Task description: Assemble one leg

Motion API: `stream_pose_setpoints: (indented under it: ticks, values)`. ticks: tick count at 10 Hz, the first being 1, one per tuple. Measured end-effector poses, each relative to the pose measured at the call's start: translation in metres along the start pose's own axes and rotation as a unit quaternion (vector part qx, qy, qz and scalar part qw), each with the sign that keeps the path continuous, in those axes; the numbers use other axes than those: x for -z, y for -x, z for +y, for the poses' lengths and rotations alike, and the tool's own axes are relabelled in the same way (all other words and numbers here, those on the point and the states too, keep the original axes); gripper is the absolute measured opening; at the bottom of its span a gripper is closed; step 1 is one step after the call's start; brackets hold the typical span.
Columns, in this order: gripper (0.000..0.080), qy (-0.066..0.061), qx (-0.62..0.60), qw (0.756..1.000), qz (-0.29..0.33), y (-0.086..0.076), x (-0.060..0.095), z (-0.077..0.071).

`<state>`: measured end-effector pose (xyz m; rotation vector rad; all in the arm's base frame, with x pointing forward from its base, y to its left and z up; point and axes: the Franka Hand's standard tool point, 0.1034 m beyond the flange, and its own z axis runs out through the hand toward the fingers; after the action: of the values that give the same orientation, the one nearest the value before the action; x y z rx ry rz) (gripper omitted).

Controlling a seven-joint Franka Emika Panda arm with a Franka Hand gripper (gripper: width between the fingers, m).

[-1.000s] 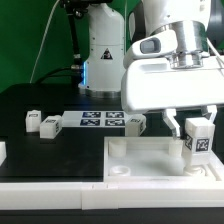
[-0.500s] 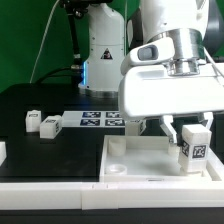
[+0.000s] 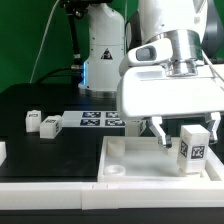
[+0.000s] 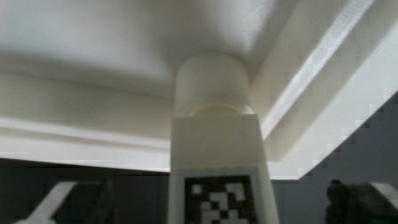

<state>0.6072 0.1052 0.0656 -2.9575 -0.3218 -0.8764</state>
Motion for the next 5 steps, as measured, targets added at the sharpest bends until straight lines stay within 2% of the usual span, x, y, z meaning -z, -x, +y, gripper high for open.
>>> stream_pose_setpoints:
  ticks: [1,5]
  values:
    - [0.0638,0.0,0.0,1.0,0.0,0.0,0.0,0.0]
    - [0.0649,0.0,0.002,1.0,0.0,-0.0006,0.0006,0.0003]
